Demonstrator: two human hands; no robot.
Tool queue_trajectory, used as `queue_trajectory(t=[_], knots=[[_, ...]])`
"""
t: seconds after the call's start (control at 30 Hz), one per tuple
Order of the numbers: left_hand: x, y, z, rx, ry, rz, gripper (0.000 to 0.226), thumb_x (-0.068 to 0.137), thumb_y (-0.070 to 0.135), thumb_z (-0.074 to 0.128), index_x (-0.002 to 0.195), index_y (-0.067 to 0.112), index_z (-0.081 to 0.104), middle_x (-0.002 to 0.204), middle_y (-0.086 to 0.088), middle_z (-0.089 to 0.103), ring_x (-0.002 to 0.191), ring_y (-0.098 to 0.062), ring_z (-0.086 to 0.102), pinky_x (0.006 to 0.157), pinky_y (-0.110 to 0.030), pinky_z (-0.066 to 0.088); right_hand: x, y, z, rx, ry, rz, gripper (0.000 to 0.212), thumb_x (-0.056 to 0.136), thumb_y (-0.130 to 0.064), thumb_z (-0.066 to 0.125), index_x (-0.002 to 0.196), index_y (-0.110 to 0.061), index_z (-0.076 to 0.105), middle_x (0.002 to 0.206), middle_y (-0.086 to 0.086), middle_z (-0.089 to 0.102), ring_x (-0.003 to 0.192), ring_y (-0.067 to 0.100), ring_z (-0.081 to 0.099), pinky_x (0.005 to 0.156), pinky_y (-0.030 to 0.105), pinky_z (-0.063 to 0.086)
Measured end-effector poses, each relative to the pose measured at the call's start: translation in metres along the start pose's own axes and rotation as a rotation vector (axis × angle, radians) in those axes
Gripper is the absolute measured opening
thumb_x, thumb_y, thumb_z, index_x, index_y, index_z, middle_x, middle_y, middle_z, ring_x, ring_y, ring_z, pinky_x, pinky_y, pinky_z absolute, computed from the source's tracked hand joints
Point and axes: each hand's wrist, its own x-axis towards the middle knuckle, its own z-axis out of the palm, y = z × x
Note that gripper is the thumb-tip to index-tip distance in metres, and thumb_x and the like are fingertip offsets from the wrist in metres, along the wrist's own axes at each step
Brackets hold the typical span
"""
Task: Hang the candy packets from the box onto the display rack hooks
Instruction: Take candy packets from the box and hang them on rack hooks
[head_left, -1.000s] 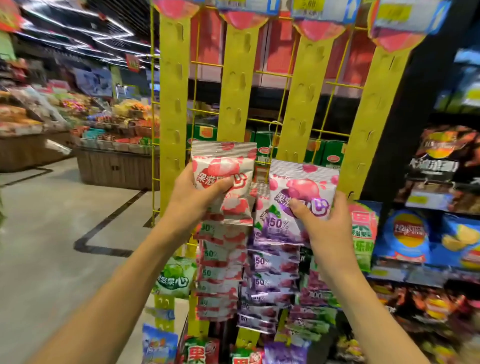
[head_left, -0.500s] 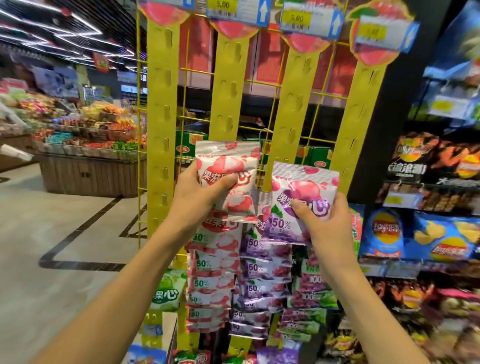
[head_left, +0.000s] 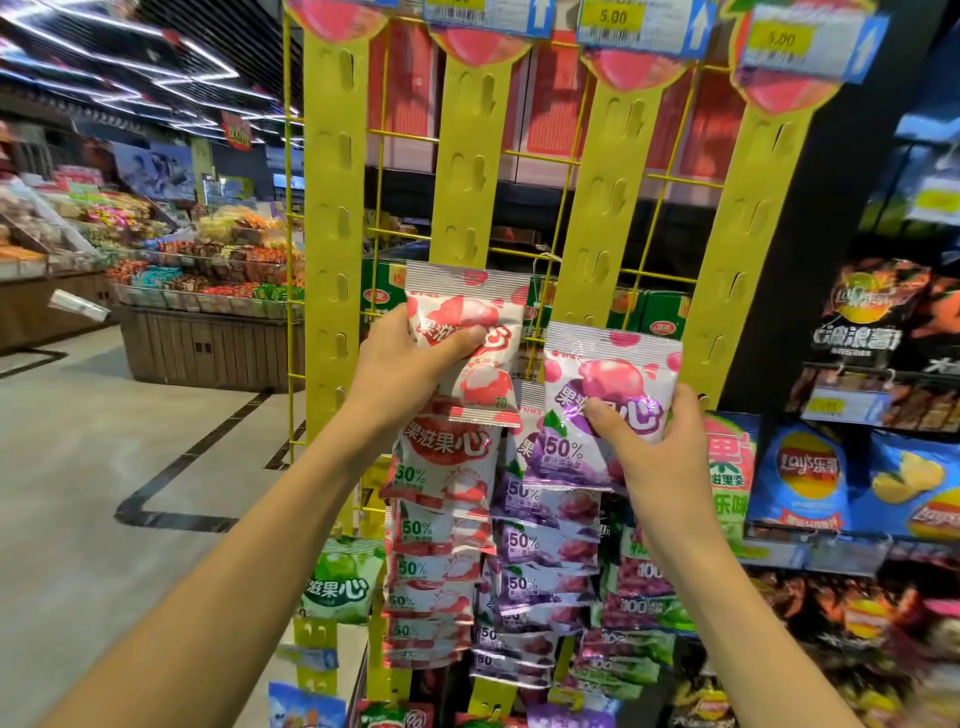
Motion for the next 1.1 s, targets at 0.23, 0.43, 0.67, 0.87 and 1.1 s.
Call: queue_trajectory(t=[0.23,0.43,0.67,0.87,1.1], knots=[[-0.006,-0.013,-0.001,0.019,-0.020,-0.062,0.015,0.090,0.030,0.077,0.102,0.025,0.071,0.097,0.002,0.080,0.090,-0.021,0.077,0.089,-0.053,0.060,0.001,0.006,-0.001,-0.008,0.001,0.003,0.036,0.085,-0.032,0.079,0.114,-0.030,0.057,0.108,-0.013,0.068,0.103,0.004,0.066,0.090,0.031,0.052],[-0.011,-0.015,0.002,-0.017,-0.022,-0.097,0.008,0.091,0.025,0.075,0.095,0.029,0.070,0.092,0.004,0.080,0.086,-0.019,0.078,0.084,-0.046,0.062,-0.001,0.008,-0.001,0.000,0.002,0.014,0.037,0.086,-0.029,0.079,0.115,-0.029,0.057,0.107,-0.015,0.069,0.101,0.001,0.067,0.089,0.027,0.052],[-0.019,-0.019,-0.003,-0.025,-0.047,-0.107,0.014,0.092,0.022,0.074,0.103,0.024,0.067,0.093,0.003,0.080,0.085,-0.018,0.078,0.080,-0.040,0.063,-0.002,0.006,0.001,-0.018,-0.022,0.025,0.036,0.086,-0.032,0.080,0.114,-0.030,0.057,0.109,-0.010,0.070,0.101,0.005,0.068,0.090,0.032,0.054],[-0.022,-0.020,-0.005,0.015,-0.054,-0.092,0.015,0.091,0.025,0.076,0.103,0.026,0.067,0.094,0.004,0.080,0.084,-0.016,0.078,0.081,-0.043,0.063,-0.003,0.004,0.001,-0.018,-0.018,0.030,0.038,0.086,-0.029,0.080,0.117,-0.027,0.057,0.105,-0.012,0.071,0.097,0.003,0.069,0.085,0.026,0.054],[-0.019,-0.022,-0.017,0.164,-0.083,-0.059,0.020,0.081,0.050,0.080,0.098,0.050,0.071,0.100,0.012,0.079,0.096,-0.018,0.075,0.092,-0.053,0.058,0.006,-0.004,0.000,0.001,-0.023,0.024,0.037,0.087,-0.029,0.079,0.115,-0.024,0.056,0.104,-0.010,0.070,0.096,0.007,0.070,0.084,0.031,0.058]])
